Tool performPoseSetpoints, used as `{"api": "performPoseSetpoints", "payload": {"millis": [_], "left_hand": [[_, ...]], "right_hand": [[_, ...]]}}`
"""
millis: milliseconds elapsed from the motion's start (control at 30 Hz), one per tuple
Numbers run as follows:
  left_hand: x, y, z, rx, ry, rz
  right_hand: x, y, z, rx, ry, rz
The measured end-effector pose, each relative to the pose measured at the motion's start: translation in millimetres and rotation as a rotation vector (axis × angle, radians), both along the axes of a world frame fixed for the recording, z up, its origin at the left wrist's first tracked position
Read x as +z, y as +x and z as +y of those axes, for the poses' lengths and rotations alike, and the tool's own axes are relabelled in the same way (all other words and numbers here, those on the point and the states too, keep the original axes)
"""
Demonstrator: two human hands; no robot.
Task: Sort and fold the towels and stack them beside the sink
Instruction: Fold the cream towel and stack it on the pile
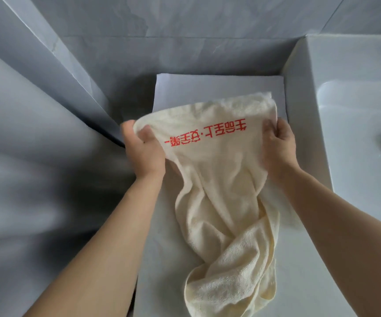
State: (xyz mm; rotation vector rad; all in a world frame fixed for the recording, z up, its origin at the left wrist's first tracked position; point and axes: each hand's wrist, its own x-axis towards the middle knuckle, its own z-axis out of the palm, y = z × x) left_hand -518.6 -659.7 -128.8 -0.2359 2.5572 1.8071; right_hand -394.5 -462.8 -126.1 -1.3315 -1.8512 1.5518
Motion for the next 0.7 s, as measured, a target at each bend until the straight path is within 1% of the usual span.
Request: {"api": "performPoseSetpoints", "payload": {"millis": [100,167,267,333,400,467,533,600,633,700], "left_hand": [[5.8,-41.2,14.6,-0.087,-0.129,0.119],[1.7,-77.0,33.1,-0.119,-0.187,0.141],[-12.9,-127.1,69.8,-0.138,-0.223,0.171],[-27.7,-149.6,94.0,-0.185,-0.304,0.167],[-46.6,-158.6,107.8,-0.271,-0.447,0.168],[-65.5,-157.5,109.1,-0.367,-0.616,0.258],[-78.2,-152.1,106.2,-0.402,-0.720,0.381],[-80.8,-150.8,107.4,-0.365,-0.724,0.414],[-80.3,-151.1,107.9,-0.344,-0.724,0.416],[-80.5,-152.4,108.3,-0.322,-0.712,0.424]], "right_hand": [[0.5,-19.7,28.2,-0.104,0.091,-0.037],[-2.0,-38.6,48.2,-0.195,0.141,-0.078],[-4.4,-70.4,74.8,-0.238,0.295,-0.173],[-10.9,-89.1,90.3,-0.222,0.377,-0.224],[-20.9,-99.0,99.8,-0.172,0.413,-0.321],[-29.1,-102.4,101.8,-0.124,0.423,-0.395],[-35.7,-100.3,98.9,-0.102,0.421,-0.412],[-40.9,-95.4,94.0,-0.074,0.449,-0.341],[-42.3,-93.2,88.1,-0.036,0.539,-0.295],[-42.1,-95.4,73.1,0.069,0.844,-0.302]]}}
